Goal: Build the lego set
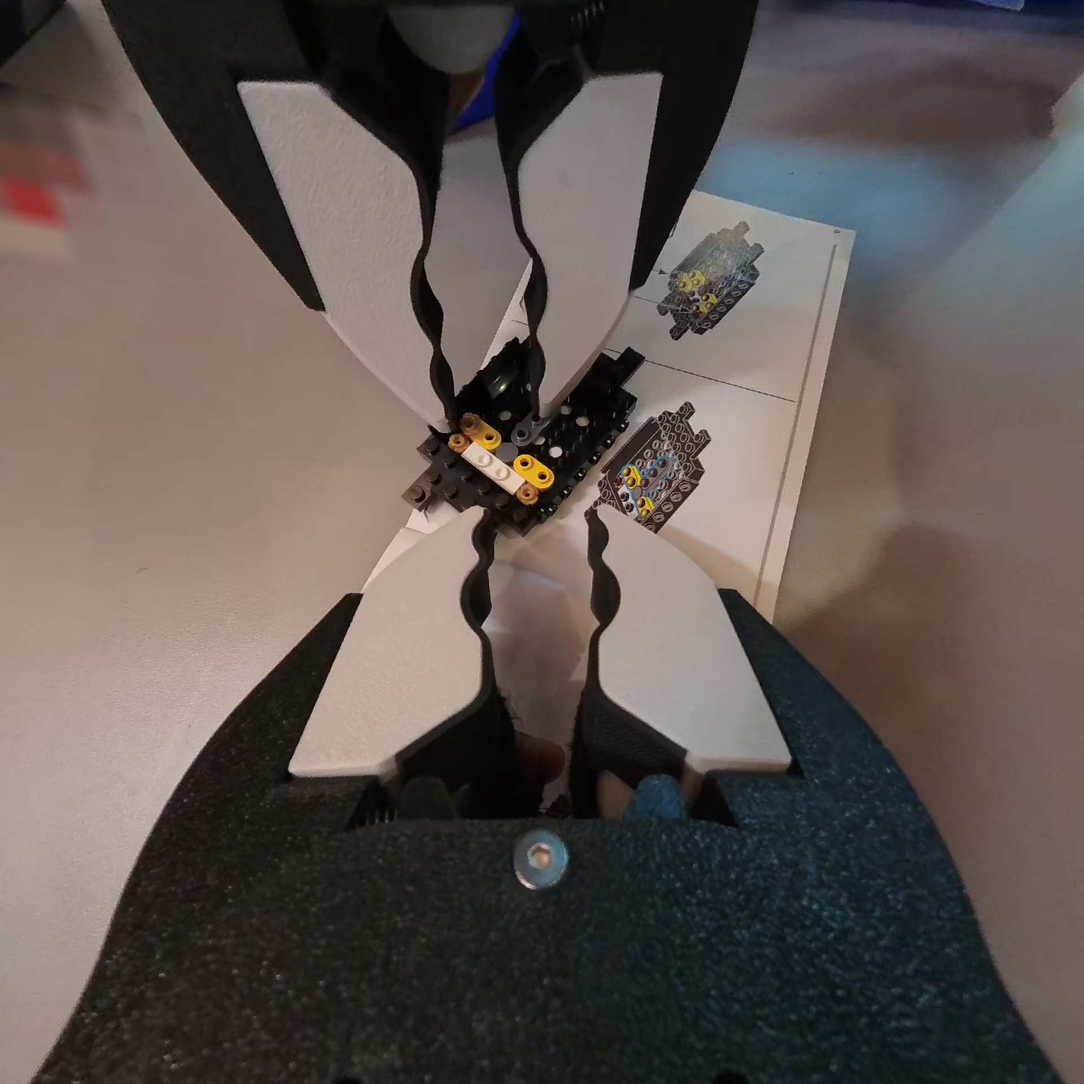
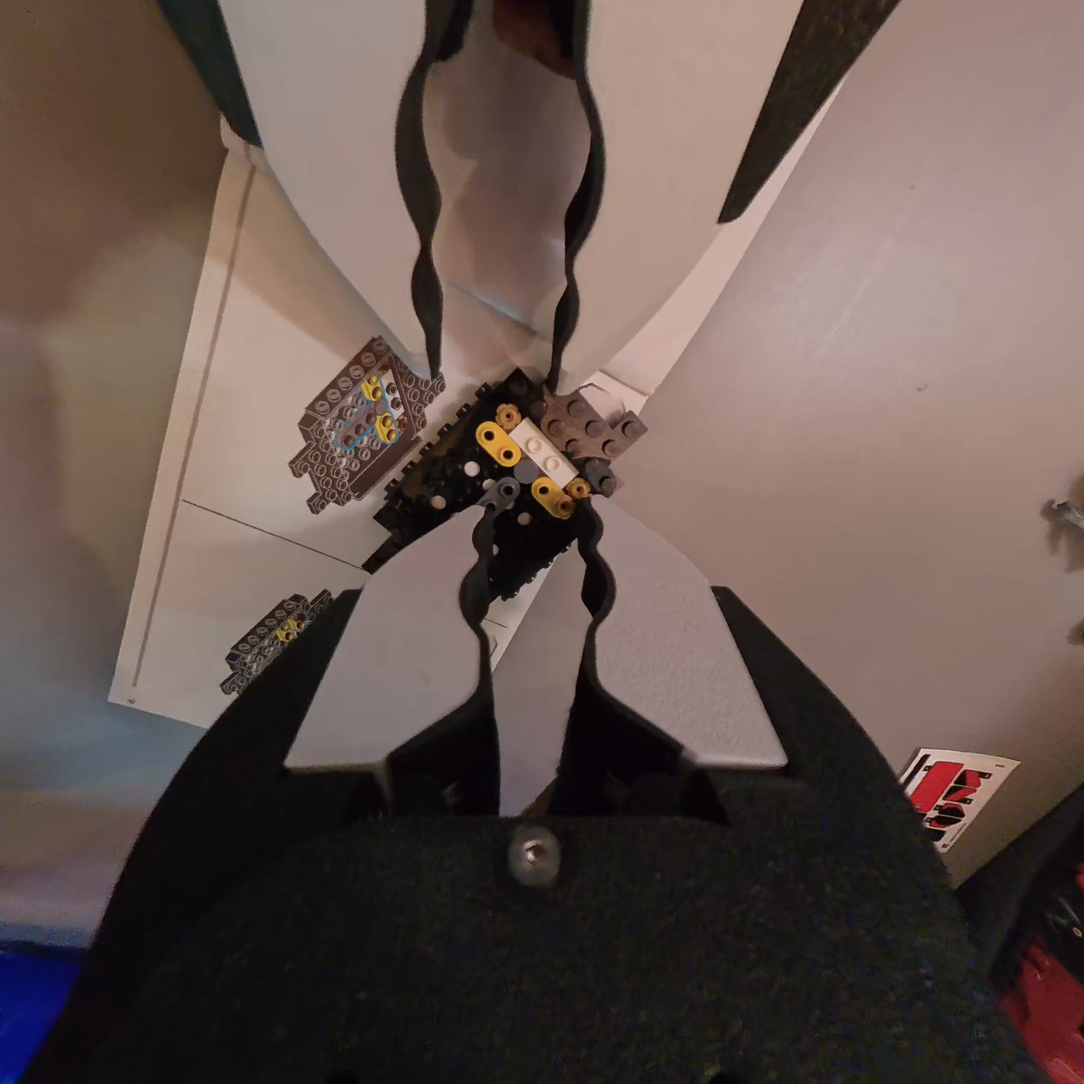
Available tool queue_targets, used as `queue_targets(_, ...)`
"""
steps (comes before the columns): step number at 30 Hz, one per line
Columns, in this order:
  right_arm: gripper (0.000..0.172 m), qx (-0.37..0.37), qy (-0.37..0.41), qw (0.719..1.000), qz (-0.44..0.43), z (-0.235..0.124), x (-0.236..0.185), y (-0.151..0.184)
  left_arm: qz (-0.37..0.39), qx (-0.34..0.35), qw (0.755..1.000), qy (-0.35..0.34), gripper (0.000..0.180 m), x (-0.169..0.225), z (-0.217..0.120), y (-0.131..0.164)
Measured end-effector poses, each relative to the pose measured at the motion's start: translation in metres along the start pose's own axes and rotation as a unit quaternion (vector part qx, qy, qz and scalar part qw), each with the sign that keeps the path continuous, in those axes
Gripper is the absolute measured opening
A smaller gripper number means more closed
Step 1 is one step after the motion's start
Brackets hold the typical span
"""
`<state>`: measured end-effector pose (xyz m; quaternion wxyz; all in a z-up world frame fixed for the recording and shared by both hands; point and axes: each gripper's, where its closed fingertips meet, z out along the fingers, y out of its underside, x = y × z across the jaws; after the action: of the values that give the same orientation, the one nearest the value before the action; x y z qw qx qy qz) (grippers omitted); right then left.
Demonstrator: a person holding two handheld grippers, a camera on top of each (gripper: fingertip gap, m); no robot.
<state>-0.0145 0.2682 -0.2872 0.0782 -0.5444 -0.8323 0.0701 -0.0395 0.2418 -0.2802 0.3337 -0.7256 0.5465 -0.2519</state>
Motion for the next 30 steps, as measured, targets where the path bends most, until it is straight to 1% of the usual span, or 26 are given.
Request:
queue_targets(3,0.028,-0.002,0.004,1.0,-0.002,-0.002,0.0,0.002,-0.001,0.0,1.0,0.0,0.03,0.0,0.0,0.0)
queue_targets(6,0.028,0.029,0.009,0.999,0.011,-0.01,0.0,-0.001,0.001,0.0,1.0,-0.001,0.03,0.0,0.0,0.0)
queue_targets(7,0.026,0.047,0.014,0.999,0.021,-0.014,0.001,-0.002,0.001,0.001,1.0,-0.002,0.029,0.0,0.0,0.0)
queue_targets(8,0.015,0.068,0.027,0.997,0.035,-0.019,0.005,-0.004,0.002,0.003,1.0,-0.005,0.028,-0.001,0.0,-0.001)
queue_targets(9,0.002,0.09,0.043,0.994,0.048,-0.022,0.01,-0.006,0.002,0.007,1.0,-0.008,0.028,-0.002,-0.001,-0.003)
queue_targets(10,0.0,0.11,0.047,0.991,0.058,-0.025,0.012,-0.009,0.002,0.012,1.0,-0.012,0.027,-0.003,-0.001,-0.005)
queue_targets(12,0.0,0.133,0.026,0.988,0.076,-0.024,0.008,-0.013,0.001,0.024,0.999,-0.021,0.019,-0.005,-0.001,-0.009)
queue_targets(15,0.0,0.099,0.025,0.99,0.095,-0.016,0.01,-0.004,0.002,0.03,0.999,-0.038,0.008,-0.007,0.002,-0.013)
queue_targets(16,0.0,0.092,0.024,0.991,0.095,-0.013,0.011,-0.003,0.007,0.028,0.999,-0.039,0.007,-0.005,0.004,-0.013)
queue_targets(19,0.0,0.087,0.013,0.992,0.091,-0.008,0.008,-0.005,0.017,0.014,0.999,-0.042,0.008,-0.002,0.01,-0.011)
queue_targets(22,0.0,0.073,0.019,0.994,0.081,-0.004,0.01,-0.004,0.02,0.01,0.999,-0.049,0.009,-0.002,0.011,-0.011)
queue_targets(26,0.0,0.062,0.01,0.995,0.081,-0.002,0.008,-0.003,0.003,0.011,0.999,-0.047,0.009,-0.004,0.01,-0.01)
queue_targets(30,0.0,0.06,0.008,0.995,0.078,-0.001,0.007,-0.003,0.002,0.011,0.999,-0.046,0.009,-0.004,0.01,-0.01)
